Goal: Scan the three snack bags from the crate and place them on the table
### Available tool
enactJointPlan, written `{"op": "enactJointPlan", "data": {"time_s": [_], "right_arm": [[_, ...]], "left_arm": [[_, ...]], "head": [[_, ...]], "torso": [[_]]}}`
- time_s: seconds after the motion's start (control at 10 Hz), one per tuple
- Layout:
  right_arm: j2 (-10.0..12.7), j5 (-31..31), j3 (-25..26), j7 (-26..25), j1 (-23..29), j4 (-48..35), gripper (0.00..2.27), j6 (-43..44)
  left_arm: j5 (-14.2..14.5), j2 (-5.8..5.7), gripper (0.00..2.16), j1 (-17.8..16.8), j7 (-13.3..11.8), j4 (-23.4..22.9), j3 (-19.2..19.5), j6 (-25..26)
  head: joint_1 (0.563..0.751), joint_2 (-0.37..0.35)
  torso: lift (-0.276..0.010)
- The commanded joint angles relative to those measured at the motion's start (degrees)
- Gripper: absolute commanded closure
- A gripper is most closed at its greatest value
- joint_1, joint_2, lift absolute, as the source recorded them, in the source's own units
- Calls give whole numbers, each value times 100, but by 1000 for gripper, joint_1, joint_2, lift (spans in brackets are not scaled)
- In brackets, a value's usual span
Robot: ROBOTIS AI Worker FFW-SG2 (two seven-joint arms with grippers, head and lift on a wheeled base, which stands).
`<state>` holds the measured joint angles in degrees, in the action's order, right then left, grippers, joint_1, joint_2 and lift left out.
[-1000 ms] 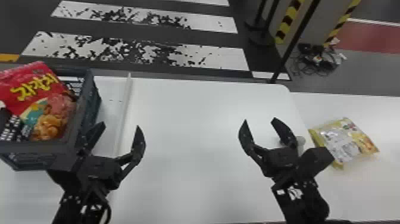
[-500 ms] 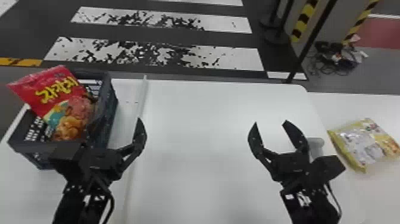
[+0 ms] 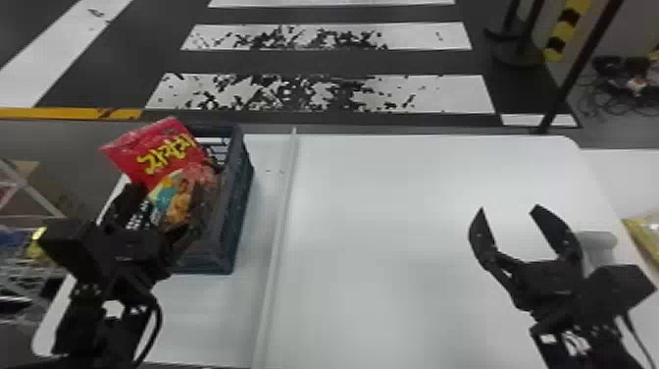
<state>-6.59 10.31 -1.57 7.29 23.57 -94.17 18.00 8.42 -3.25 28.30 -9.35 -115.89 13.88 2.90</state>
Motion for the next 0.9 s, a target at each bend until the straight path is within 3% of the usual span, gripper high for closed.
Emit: {"op": "enactJointPlan", "data": {"time_s": [0.0, 0.2, 0.6, 0.8], "right_arm": [[0, -3, -2, 1, -2, 13, 87, -39], [-9, -3, -2, 9, 16, 13, 87, -56], [-9, -12, -2, 18, 60, 13, 87, -91], [-18, -12, -2, 27, 86, 13, 87, -91]], "left_arm": [[169, -45, 93, -211, -67, 31, 440, 339], [143, -97, 90, -677, -287, 233, 906, 743], [46, -493, 90, -1679, -375, 1174, 1266, 1130], [-402, -546, 90, -2382, -515, 1903, 1257, 1130]], "head": [[695, 126], [695, 190], [695, 274], [695, 289]], "torso": [[-62], [-62], [-62], [-62]]}}
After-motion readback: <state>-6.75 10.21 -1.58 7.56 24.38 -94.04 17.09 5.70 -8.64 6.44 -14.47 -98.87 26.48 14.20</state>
